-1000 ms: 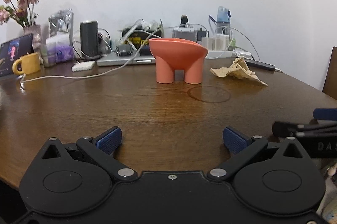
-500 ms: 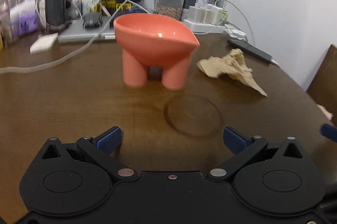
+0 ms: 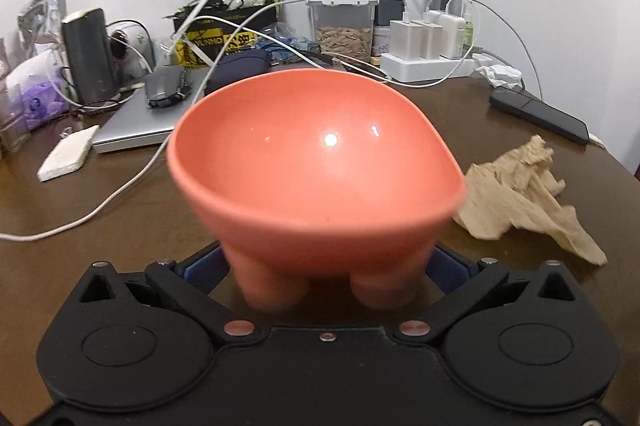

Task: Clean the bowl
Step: 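Move the left tool to the orange bowl and grasp its base, then lift the bowl with the left tool while the right tool grasps the beige cloth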

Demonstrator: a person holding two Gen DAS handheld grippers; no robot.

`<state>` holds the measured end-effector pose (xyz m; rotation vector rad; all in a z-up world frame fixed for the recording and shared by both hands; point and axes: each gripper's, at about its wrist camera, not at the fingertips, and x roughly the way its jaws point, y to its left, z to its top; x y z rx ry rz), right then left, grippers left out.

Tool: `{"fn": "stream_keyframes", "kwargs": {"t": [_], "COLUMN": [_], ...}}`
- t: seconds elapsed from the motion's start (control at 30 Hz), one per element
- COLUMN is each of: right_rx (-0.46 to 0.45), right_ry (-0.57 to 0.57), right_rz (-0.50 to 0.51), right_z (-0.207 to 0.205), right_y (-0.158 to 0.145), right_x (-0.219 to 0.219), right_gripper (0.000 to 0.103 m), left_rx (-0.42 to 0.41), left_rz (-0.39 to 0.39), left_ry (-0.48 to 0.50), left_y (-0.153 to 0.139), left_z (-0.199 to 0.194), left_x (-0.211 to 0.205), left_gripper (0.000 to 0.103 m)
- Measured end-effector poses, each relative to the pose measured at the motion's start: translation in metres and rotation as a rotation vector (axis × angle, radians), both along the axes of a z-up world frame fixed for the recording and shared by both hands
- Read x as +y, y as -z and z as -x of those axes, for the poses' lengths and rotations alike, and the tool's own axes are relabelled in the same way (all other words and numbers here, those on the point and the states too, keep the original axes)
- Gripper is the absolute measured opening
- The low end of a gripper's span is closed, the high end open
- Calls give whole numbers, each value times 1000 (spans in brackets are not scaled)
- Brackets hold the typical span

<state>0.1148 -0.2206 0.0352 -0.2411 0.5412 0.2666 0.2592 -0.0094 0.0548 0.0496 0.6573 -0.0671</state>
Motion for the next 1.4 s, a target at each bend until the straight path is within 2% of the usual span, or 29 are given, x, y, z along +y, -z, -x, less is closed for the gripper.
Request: {"fn": "stream_keyframes", "kwargs": {"t": [0.1, 0.37, 0.97, 1.23, 1.3, 1.4], "right_rx": [28, 166, 151, 140, 139, 137], "right_ry": [-22, -53, -8, -14, -15, -19], "right_rz": [-16, -157, -163, -163, -163, -164], "right_z": [-5, -22, -19, -15, -15, -15], "right_y": [0, 5, 6, 7, 7, 7], "right_x": [-3, -17, -16, -16, -16, -16], "right_gripper": [103, 103, 103, 103, 103, 103], "left_rx": [17, 37, 31, 10, -28, -35], "left_rz": [11, 8, 21, 80, 74, 38], "left_ry": [17, 23, 48, 74, 82, 91], "left_y": [4, 5, 5, 3, 0, -1], "left_z": [-13, -29, -33, -39, -38, -39], "left_x": [2, 4, 7, 12, 10, 6], "left_gripper": [103, 103, 103, 102, 99, 98]}}
